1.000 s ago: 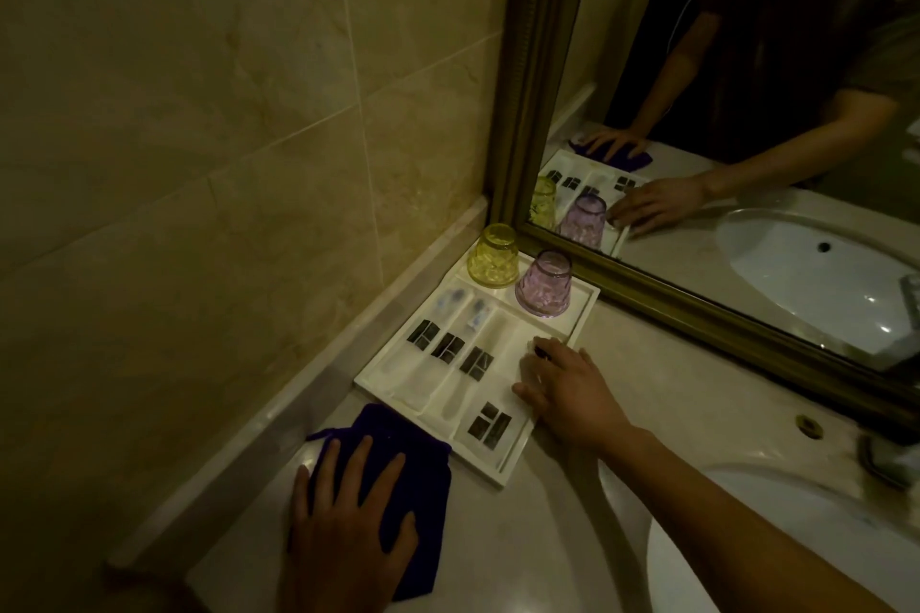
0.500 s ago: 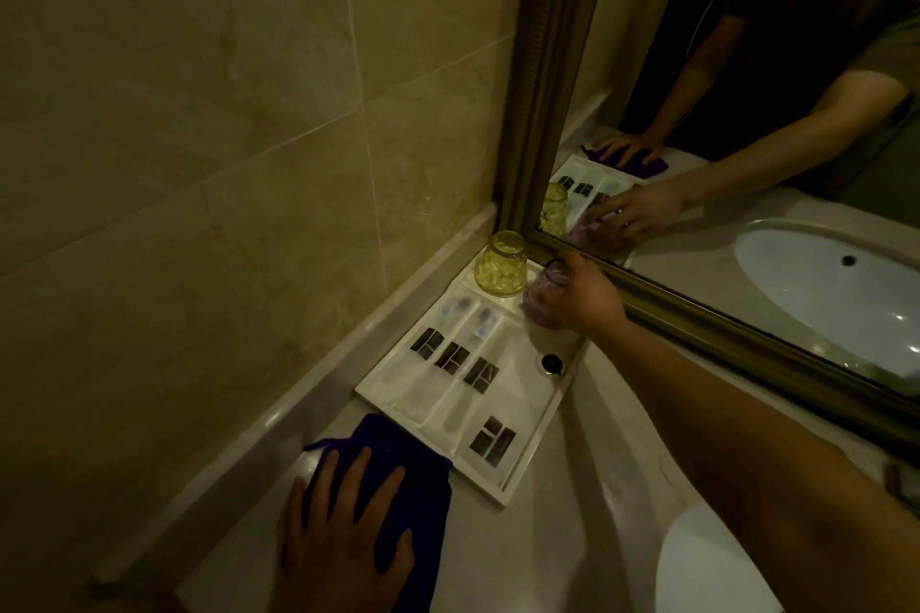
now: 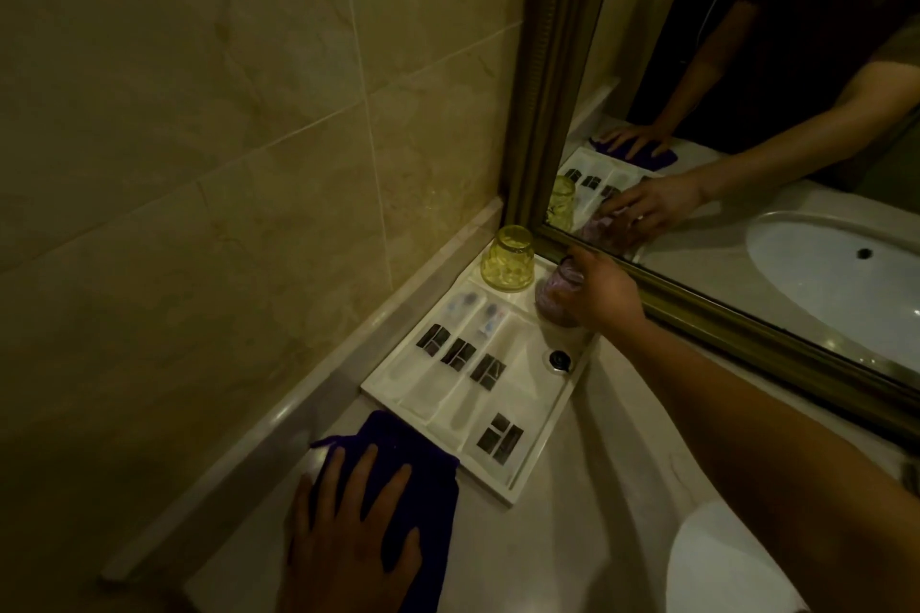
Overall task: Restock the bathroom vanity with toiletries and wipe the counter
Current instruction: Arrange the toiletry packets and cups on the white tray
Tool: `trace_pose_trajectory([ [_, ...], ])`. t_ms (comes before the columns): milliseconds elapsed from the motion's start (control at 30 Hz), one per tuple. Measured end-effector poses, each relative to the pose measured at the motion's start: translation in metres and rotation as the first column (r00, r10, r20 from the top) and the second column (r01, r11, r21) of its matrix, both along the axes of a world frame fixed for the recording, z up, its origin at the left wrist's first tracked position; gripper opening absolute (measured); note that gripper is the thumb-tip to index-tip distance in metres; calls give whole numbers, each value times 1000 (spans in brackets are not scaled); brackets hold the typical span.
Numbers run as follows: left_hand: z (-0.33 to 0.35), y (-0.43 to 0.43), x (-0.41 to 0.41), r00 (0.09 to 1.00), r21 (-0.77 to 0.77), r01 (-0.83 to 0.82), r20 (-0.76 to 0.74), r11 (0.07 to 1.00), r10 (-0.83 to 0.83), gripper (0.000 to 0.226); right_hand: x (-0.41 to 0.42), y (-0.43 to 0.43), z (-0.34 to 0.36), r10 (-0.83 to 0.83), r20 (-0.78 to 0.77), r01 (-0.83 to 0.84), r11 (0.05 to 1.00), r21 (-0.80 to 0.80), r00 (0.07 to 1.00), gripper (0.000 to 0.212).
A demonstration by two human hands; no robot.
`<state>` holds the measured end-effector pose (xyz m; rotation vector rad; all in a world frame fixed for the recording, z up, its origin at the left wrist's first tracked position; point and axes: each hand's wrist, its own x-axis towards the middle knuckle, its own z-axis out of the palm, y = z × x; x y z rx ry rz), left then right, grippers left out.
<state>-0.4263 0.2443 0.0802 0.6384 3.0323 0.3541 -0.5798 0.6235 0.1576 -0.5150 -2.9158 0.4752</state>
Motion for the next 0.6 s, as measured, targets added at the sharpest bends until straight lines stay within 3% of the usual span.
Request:
trace_pose_trajectory([
  [133, 2, 0, 0, 1000, 2, 6, -17, 1000, -6, 67, 0, 1, -2, 2, -2, -2, 1000, -17, 1000, 61],
  [267, 2, 0, 1, 1000, -2, 6, -17, 1000, -6, 67, 7, -2, -6, -26, 41, 31, 992, -125, 999, 83],
  [333, 1, 0, 2, 1000, -3, 4, -14, 1000, -4, 67, 20, -7, -7, -68, -29, 63, 986, -157, 997, 87],
  [400, 1, 0, 2, 1000, -6, 4, -7, 1000, -4, 68, 39, -15, -4, -107, -132, 90, 988, -125, 985, 79],
  [500, 2, -1, 1, 1000, -20, 2, 10, 1000, -2, 68, 85, -42, -6, -94, -212, 68, 989, -128, 973, 47],
  [600, 5, -1, 1, 1000, -33, -1, 28, 999, 2, 67, 142, -84, -15, 149, -148, -173, 971, -165, 978, 25],
])
